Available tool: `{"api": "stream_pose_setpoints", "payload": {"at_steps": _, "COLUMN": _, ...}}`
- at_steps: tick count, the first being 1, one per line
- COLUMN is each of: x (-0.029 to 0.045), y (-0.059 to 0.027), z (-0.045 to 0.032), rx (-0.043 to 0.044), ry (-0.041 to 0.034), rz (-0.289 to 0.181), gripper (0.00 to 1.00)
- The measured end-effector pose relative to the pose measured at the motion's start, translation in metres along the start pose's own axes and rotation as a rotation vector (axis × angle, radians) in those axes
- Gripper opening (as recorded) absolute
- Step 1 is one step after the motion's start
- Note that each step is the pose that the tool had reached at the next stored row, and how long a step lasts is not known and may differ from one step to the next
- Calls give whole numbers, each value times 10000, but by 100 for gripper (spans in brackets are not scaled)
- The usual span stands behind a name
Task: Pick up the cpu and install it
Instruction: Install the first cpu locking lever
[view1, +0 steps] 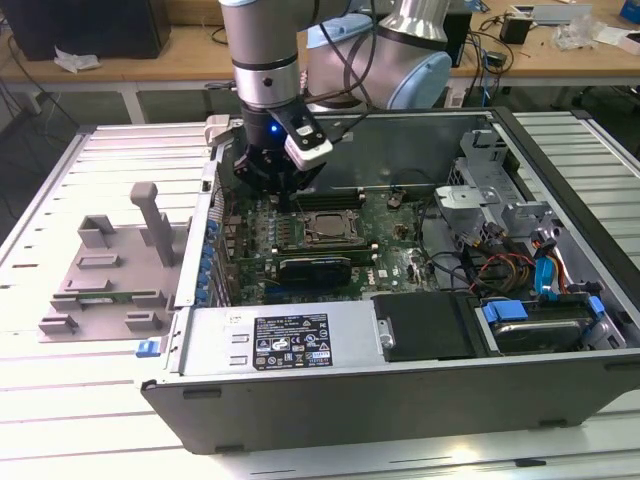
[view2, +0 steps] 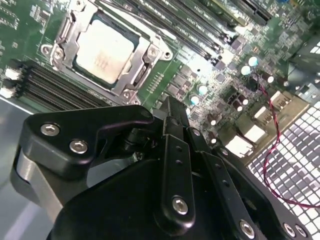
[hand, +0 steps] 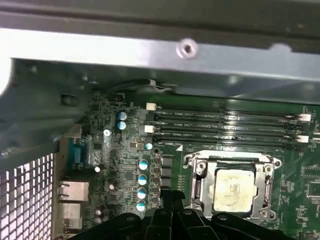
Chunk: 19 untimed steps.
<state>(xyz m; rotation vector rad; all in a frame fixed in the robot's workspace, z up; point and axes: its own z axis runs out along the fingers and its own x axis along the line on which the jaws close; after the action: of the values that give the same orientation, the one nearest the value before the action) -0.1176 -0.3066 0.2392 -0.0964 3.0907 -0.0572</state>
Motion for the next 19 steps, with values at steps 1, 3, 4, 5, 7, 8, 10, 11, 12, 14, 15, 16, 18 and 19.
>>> {"api": "stream_pose_setpoints", "payload": {"at_steps": 1, "x": 9, "y": 1, "z": 0, "rx": -96, "ry": -6, "rz": 4, "gripper": 11}}
{"api": "stream_pose_setpoints", "payload": {"at_steps": 3, "x": 42, "y": 3, "z": -2, "rx": -487, "ry": -32, "rz": 23, "gripper": 11}}
{"api": "stream_pose_setpoints", "payload": {"at_steps": 4, "x": 52, "y": 3, "z": -3, "rx": -810, "ry": -55, "rz": 41, "gripper": 11}}
{"api": "stream_pose_setpoints", "payload": {"at_steps": 5, "x": 52, "y": 3, "z": -2, "rx": -890, "ry": -60, "rz": 45, "gripper": 11}}
{"api": "stream_pose_setpoints", "payload": {"at_steps": 7, "x": 52, "y": 4, "z": -2, "rx": -891, "ry": -61, "rz": 46, "gripper": 11}}
{"api": "stream_pose_setpoints", "payload": {"at_steps": 8, "x": 52, "y": 4, "z": -2, "rx": -891, "ry": -61, "rz": 46, "gripper": 11}}
{"api": "stream_pose_setpoints", "payload": {"at_steps": 10, "x": 52, "y": 3, "z": -3, "rx": -898, "ry": -61, "rz": 46, "gripper": 11}}
{"api": "stream_pose_setpoints", "payload": {"at_steps": 11, "x": 53, "y": 3, "z": -3, "rx": -912, "ry": -61, "rz": 46, "gripper": 11}}
{"api": "stream_pose_setpoints", "payload": {"at_steps": 12, "x": 52, "y": 3, "z": -7, "rx": -944, "ry": -65, "rz": 47, "gripper": 11}}
{"api": "stream_pose_setpoints", "payload": {"at_steps": 14, "x": 51, "y": 2, "z": -33, "rx": -948, "ry": -66, "rz": 49, "gripper": 11}}
{"api": "stream_pose_setpoints", "payload": {"at_steps": 15, "x": 50, "y": 2, "z": -46, "rx": -948, "ry": -66, "rz": 48, "gripper": 11}}
{"api": "stream_pose_setpoints", "payload": {"at_steps": 16, "x": 50, "y": 1, "z": -59, "rx": -949, "ry": -66, "rz": 48, "gripper": 11}}
{"api": "stream_pose_setpoints", "payload": {"at_steps": 18, "x": 48, "y": 0, "z": -78, "rx": -989, "ry": -74, "rz": 47, "gripper": 11}}
{"api": "stream_pose_setpoints", "payload": {"at_steps": 19, "x": 48, "y": 0, "z": -82, "rx": -1051, "ry": -84, "rz": 51, "gripper": 11}}
